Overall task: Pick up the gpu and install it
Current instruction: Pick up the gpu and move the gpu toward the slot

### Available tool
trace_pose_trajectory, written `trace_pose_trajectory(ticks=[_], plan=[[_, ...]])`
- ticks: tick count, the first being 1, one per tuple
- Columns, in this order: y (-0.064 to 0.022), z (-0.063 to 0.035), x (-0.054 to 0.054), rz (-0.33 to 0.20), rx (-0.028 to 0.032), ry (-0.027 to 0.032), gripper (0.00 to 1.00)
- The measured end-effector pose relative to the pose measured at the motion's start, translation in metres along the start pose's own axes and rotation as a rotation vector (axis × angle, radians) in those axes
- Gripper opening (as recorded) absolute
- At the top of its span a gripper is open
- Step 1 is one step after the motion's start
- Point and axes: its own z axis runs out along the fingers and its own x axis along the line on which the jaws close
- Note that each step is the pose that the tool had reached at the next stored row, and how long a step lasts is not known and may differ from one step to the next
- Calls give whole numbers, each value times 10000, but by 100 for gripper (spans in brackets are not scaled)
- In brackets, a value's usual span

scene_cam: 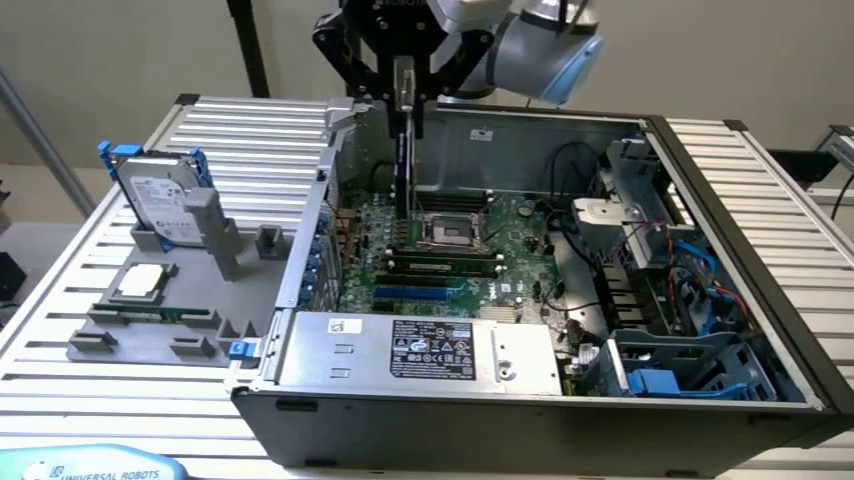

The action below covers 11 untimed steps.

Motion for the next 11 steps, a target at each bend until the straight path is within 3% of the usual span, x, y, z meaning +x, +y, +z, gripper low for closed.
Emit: trace_pose_trajectory(ticks=[6, 11], plan=[[50, 123, -254, 1, 0, 1, 27], [49, 218, -354, -1, 0, 0, 27]])
